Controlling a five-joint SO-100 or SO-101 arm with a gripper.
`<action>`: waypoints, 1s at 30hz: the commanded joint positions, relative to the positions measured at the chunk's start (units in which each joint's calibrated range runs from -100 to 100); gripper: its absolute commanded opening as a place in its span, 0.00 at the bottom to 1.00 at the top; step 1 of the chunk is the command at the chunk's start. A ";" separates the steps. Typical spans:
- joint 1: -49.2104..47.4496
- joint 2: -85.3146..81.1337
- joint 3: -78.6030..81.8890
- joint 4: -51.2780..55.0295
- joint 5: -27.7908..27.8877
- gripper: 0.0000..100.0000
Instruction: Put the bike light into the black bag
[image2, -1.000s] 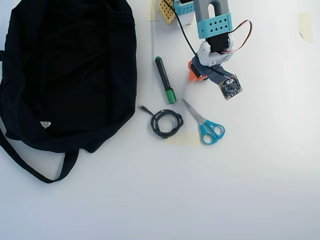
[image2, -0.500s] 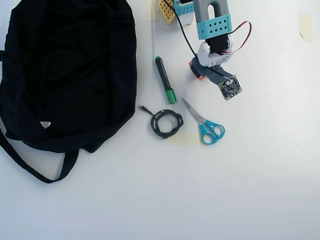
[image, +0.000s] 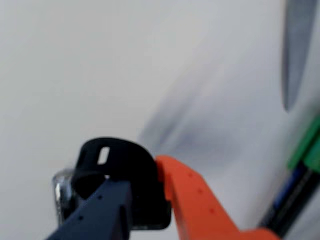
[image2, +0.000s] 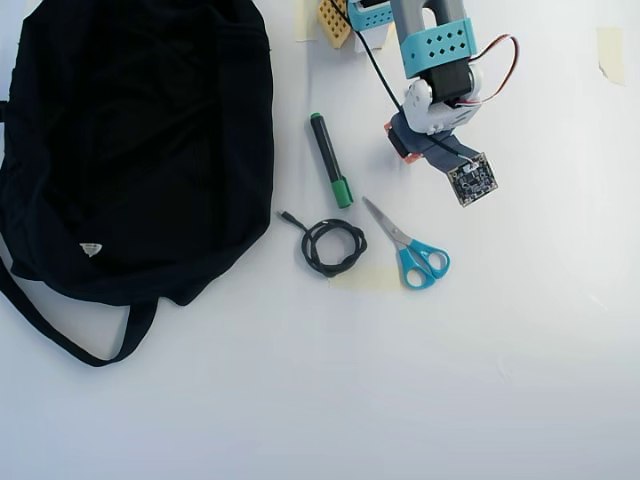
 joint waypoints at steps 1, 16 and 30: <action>0.69 -1.62 -7.77 5.86 -0.14 0.02; 6.30 -1.78 -24.93 26.44 -0.14 0.02; 18.49 -7.68 -36.52 27.31 -0.09 0.02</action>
